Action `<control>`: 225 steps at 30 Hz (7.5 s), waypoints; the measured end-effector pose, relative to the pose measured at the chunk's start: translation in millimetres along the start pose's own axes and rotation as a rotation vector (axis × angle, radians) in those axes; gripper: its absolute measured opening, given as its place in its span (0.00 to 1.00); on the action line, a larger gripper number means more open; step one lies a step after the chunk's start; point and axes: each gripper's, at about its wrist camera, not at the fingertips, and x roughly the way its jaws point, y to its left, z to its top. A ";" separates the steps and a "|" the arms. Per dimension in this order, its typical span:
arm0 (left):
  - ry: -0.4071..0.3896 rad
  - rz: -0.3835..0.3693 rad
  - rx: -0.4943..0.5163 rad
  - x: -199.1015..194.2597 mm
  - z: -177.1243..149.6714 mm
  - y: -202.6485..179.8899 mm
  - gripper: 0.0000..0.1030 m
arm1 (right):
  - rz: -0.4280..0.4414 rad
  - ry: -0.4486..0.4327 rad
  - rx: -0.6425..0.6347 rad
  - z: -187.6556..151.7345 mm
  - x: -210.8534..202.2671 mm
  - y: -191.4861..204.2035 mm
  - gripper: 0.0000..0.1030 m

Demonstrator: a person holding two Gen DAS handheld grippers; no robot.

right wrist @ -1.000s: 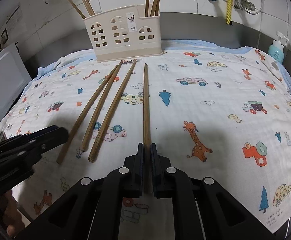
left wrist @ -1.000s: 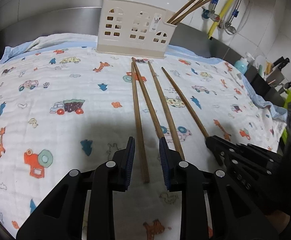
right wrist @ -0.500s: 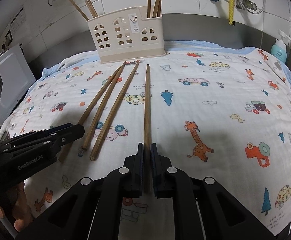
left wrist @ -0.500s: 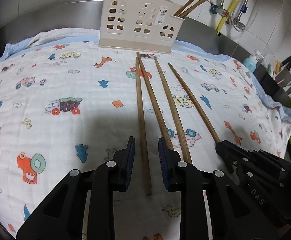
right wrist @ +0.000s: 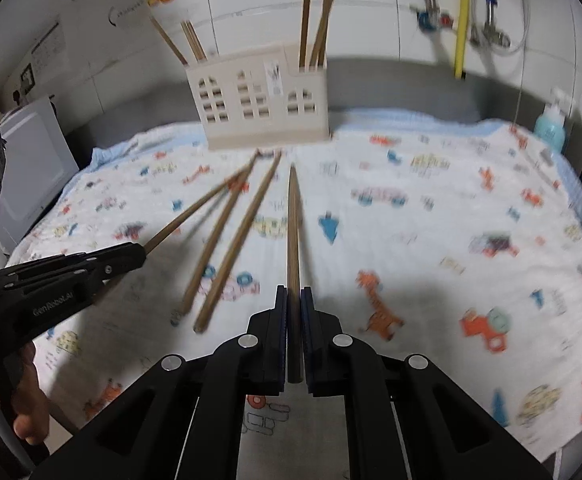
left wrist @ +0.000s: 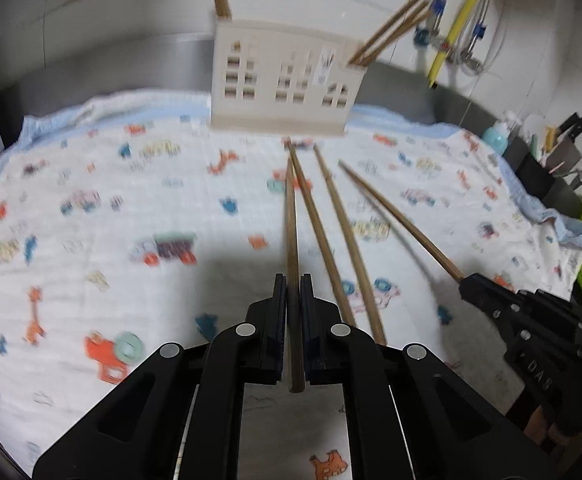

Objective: Organize utensils
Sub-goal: 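Lift the left tool's chopstick upright over the holder while the right tool carries its chopstick, then lower both chopsticks into the cream holder and open both tools, then close the left tool on a chopstick while the right tool grasps the last one, then lift the left tool's chopstick upright over the holder while the right tool carries its chopstick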

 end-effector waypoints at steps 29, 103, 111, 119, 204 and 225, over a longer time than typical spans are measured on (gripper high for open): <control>-0.223 -0.024 0.163 -52.3 143.9 5.8 0.05 | 0.140 -0.204 -0.295 250.0 -111.5 25.4 0.07; -0.433 0.097 0.063 -54.0 245.0 37.0 0.31 | 0.084 -0.261 -0.151 261.9 -23.4 -6.6 0.26; -0.420 0.149 0.025 -93.8 173.3 58.3 0.67 | 0.108 -0.087 -0.126 151.6 -6.1 11.7 0.40; -0.425 0.252 -0.008 -122.4 97.5 77.3 0.84 | 0.134 0.090 -0.021 59.3 34.4 26.7 0.31; 0.095 0.127 -0.043 69.7 7.1 -32.4 0.10 | 0.147 0.093 0.058 -15.8 31.4 -22.4 0.08; -0.073 0.028 -0.047 -1.1 32.2 -2.1 0.05 | 0.043 -0.006 -0.041 -0.6 -1.8 -0.2 0.07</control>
